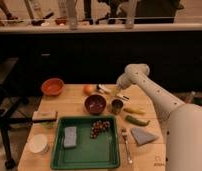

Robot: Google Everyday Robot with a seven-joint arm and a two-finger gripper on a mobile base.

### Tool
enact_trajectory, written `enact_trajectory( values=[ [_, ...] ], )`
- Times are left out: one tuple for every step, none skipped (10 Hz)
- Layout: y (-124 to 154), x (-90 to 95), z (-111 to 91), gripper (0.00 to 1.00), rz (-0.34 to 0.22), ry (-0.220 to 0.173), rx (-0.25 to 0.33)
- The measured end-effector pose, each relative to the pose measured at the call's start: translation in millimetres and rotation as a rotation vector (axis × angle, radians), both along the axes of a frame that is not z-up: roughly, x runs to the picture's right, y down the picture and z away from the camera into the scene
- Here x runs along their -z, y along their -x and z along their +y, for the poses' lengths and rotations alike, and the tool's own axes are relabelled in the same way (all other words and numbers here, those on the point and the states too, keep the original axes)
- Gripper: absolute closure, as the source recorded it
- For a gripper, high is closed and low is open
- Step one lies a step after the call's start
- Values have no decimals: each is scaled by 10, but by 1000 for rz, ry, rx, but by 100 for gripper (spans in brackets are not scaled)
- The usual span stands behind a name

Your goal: Wipe tray with brush

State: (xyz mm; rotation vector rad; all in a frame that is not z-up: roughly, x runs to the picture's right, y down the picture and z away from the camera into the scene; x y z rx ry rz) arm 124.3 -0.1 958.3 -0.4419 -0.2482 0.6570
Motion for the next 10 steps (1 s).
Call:
enact_trajectory(
  values=[
    [-42,-20,16,20,1,-1,-1],
    [-85,-47,40,20,6,2,1],
    [-120,-80,81,20,13,10,5],
    [-172,-117,129,20,22,21,11],
    [-200,-155,184,20,29,33,19],
    [-215,-182,220,20,33,41,26],
    [-226,-209,260,20,35,51,36],
    [-245,-239,302,20,38,62,46],
    [-260,-261,330,20,40,69,52],
    [-274,-283,355,20,41,77,56]
  ],
)
